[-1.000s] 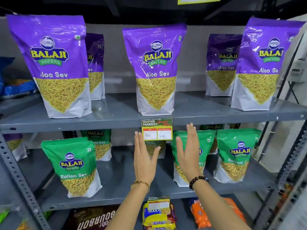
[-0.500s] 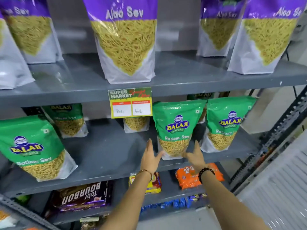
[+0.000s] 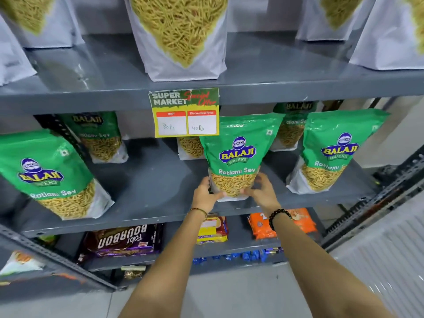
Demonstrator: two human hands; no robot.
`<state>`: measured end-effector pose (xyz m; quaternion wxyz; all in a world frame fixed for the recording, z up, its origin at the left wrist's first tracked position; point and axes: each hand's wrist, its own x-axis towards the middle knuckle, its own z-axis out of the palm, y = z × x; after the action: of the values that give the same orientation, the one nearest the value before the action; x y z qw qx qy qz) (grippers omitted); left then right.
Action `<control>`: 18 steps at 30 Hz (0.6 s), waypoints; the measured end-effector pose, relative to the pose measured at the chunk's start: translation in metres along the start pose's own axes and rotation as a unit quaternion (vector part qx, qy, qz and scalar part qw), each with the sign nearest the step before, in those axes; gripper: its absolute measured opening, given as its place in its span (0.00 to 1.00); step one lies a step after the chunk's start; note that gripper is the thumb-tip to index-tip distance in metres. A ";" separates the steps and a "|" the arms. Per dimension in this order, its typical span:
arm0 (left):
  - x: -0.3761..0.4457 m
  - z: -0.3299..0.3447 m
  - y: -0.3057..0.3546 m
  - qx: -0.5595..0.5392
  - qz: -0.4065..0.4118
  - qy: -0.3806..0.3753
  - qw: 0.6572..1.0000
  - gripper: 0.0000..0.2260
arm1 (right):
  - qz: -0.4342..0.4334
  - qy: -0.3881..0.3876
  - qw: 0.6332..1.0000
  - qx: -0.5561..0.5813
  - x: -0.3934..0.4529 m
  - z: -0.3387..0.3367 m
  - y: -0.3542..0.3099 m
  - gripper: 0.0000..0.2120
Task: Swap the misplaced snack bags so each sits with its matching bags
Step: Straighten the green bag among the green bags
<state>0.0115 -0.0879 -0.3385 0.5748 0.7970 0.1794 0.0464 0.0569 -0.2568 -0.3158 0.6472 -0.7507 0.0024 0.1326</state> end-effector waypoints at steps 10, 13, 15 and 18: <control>-0.021 -0.066 -0.023 -0.032 -0.016 0.105 0.994 0.25 | -0.016 -0.068 0.997 -0.042 -0.011 0.069 0.001 0.27; -0.026 -0.074 -0.025 -0.035 -0.019 0.109 0.993 0.26 | -0.020 -0.074 0.995 -0.063 -0.011 0.075 0.004 0.25; -0.028 -0.075 -0.025 -0.041 -0.021 0.100 0.994 0.27 | -0.022 -0.074 0.994 -0.080 -0.011 0.075 0.006 0.25; -0.028 -0.074 -0.029 -0.035 -0.033 0.078 0.996 0.26 | -0.022 -0.084 0.992 -0.094 -0.010 0.072 0.009 0.27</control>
<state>-0.0417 -0.0231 -0.3369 0.5875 0.7643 0.2482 0.0961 0.0315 -0.1894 -0.3313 0.5742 -0.7944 -0.0809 0.1806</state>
